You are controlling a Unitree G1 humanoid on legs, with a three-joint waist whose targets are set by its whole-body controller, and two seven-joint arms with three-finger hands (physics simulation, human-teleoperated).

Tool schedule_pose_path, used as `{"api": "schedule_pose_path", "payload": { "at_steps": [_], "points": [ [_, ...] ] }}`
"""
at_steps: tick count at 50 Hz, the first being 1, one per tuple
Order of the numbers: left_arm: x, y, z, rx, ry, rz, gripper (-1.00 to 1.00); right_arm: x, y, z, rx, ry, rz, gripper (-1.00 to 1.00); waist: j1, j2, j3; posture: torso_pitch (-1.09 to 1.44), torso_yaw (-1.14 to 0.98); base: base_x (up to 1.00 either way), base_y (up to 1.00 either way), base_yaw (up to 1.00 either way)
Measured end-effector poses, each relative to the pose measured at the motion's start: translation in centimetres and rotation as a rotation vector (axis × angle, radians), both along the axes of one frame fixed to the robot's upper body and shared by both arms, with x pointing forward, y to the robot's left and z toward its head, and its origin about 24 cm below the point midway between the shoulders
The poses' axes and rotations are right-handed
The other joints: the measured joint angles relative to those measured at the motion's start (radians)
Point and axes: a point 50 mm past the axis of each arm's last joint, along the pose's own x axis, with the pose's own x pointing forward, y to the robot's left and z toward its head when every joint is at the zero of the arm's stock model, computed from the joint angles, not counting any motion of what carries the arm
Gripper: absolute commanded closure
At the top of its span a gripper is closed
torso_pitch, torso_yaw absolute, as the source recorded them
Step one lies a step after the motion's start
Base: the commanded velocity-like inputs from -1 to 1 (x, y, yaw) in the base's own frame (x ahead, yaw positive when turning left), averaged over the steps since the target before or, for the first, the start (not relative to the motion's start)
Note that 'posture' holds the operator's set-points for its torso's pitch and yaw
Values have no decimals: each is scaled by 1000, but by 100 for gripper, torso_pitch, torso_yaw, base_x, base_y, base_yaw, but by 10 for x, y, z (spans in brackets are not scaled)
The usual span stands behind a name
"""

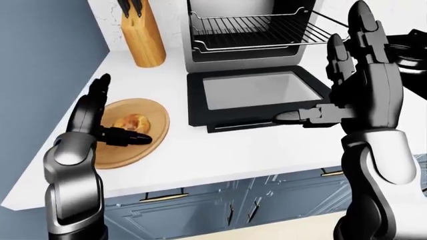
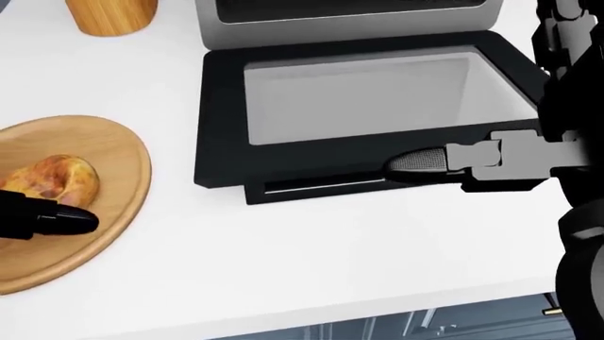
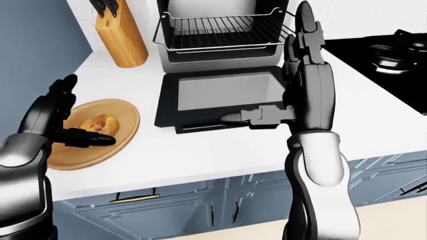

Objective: Place the bread on the top rack of the toaster oven.

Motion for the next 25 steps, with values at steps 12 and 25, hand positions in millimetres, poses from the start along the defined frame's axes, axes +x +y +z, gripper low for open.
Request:
{"api": "schedule_pose_path", "payload": {
  "at_steps": [12, 25],
  "points": [
    [-1, -2, 0, 5, 10, -12, -33, 3, 1, 1, -2, -2, 4, -100, 1, -1, 0, 0, 0, 0, 0, 0],
    [-4, -3, -3, 12, 13, -18, 11, 1, 0, 0, -2, -1, 1, -100, 1, -1, -1, 0, 0, 0, 0, 0]
  ]
}}
